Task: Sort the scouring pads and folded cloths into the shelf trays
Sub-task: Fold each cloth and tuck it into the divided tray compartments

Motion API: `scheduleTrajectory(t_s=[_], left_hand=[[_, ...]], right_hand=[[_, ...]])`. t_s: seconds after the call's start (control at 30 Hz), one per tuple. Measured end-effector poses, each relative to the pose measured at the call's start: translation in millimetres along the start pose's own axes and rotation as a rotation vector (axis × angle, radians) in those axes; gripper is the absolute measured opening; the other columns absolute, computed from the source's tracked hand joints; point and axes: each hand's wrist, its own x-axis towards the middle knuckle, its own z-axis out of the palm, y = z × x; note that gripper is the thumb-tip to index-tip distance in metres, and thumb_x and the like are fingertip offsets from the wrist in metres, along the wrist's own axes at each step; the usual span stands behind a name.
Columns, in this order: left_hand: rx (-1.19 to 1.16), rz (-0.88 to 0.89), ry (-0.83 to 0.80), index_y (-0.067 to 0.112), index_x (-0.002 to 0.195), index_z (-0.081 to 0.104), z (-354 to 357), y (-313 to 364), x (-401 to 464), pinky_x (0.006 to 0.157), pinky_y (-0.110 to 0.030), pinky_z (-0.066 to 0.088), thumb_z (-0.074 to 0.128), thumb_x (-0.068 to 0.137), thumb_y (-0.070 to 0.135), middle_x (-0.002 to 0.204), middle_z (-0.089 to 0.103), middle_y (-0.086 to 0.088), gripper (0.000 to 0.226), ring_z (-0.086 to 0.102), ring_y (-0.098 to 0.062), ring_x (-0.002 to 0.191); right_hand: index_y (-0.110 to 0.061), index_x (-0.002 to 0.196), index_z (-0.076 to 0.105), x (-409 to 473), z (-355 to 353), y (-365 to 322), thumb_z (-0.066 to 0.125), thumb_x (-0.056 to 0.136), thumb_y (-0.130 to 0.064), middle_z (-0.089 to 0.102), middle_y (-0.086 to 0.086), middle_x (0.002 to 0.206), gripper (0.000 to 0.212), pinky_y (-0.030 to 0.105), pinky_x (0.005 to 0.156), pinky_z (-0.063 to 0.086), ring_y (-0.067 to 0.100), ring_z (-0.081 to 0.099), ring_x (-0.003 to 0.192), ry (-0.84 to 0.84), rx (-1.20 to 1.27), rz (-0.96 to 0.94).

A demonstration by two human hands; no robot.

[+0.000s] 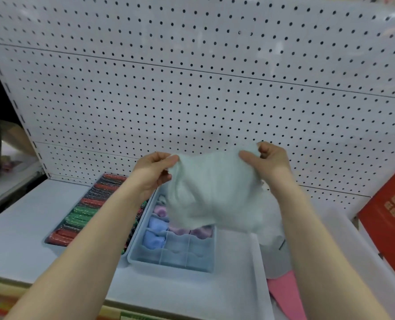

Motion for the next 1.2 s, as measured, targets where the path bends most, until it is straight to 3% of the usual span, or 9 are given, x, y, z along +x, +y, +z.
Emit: scheduleTrajectory(t_s=[0.2,0.4,0.5,0.57,0.63,0.73,0.87,1.03,1.2], left_hand=[[0.028,0.143,-0.001,0.007,0.083,0.063,60,-4,-7,0.058,-0.019,0.055,0.071,0.086,0.006,0.056,0.065,0.008,0.009,0.064,-0.006,0.053],[0.162,0.234,0.014,0.013,0.096,0.073,71,5,-12,0.071,-0.026,0.059,0.061,0.093,0.012,0.086,0.076,-0.004,0.012,0.074,-0.015,0.080],[0.226,0.340,0.055,0.021,0.091,0.073,64,3,-17,0.064,-0.022,0.056,0.058,0.094,0.019,0.079,0.076,0.003,0.016,0.073,-0.012,0.077],[0.341,0.410,0.193,0.026,0.106,0.068,53,2,-15,0.073,-0.023,0.053,0.059,0.093,0.031,0.093,0.074,0.010,0.017,0.068,-0.004,0.085],[0.395,0.216,0.166,0.025,0.132,0.053,42,-1,-11,0.087,-0.024,0.046,0.061,0.087,0.055,0.123,0.063,0.009,0.055,0.060,-0.002,0.101],[0.223,-0.245,-0.214,0.012,0.141,0.043,37,-10,-12,0.110,-0.039,0.039,0.062,0.059,0.081,0.132,0.062,-0.002,0.109,0.058,-0.020,0.120],[-0.101,-0.209,-0.446,0.003,0.124,0.061,40,-17,-16,0.091,-0.034,0.054,0.076,0.075,0.045,0.123,0.068,-0.011,0.067,0.064,-0.025,0.116],[-0.036,-0.060,-0.299,0.005,0.106,0.070,48,-10,-20,0.079,-0.033,0.058,0.077,0.076,0.023,0.108,0.074,-0.010,0.036,0.070,-0.025,0.101],[0.081,0.129,-0.213,0.010,0.091,0.075,47,-4,-28,0.066,-0.028,0.055,0.073,0.083,0.024,0.090,0.075,-0.004,0.016,0.071,-0.019,0.080]], right_hand=[[0.010,0.085,0.059,-23,54,2,0.067,0.086,-0.029,0.056,0.037,0.079,0.039,0.037,0.063,0.038,0.020,0.046,0.066,-0.053,-0.005,-0.179],[-0.015,0.098,0.076,-36,65,1,0.068,0.091,-0.024,0.075,0.006,0.089,0.014,0.033,0.079,0.056,0.011,0.069,0.085,-0.158,0.020,-0.200],[0.000,0.089,0.070,-31,57,3,0.063,0.093,-0.011,0.063,0.029,0.080,0.013,0.041,0.072,0.046,0.022,0.053,0.073,-0.124,0.037,-0.185],[0.005,0.087,0.066,-30,49,-1,0.061,0.094,-0.010,0.057,0.024,0.074,0.017,0.037,0.071,0.043,0.021,0.047,0.073,-0.179,0.108,-0.166],[-0.007,0.087,0.071,-30,40,-8,0.060,0.095,-0.010,0.060,0.010,0.075,0.014,0.028,0.069,0.049,0.016,0.054,0.070,-0.277,0.196,-0.137],[-0.021,0.090,0.074,-27,28,-16,0.058,0.097,-0.014,0.065,-0.005,0.076,0.019,0.017,0.061,0.048,0.007,0.056,0.066,-0.435,0.251,-0.113],[-0.023,0.092,0.076,-25,15,-16,0.056,0.098,-0.016,0.071,-0.004,0.084,0.022,0.020,0.062,0.051,0.009,0.065,0.072,-0.474,0.300,-0.057],[-0.018,0.114,0.072,-28,3,-10,0.062,0.092,-0.040,0.072,0.006,0.114,0.033,0.029,0.082,0.055,0.019,0.068,0.103,-0.420,0.224,-0.003],[-0.015,0.088,0.076,-33,8,-7,0.075,0.085,-0.018,0.075,0.004,0.083,0.004,0.029,0.069,0.057,0.016,0.069,0.075,-0.253,0.082,-0.048]])
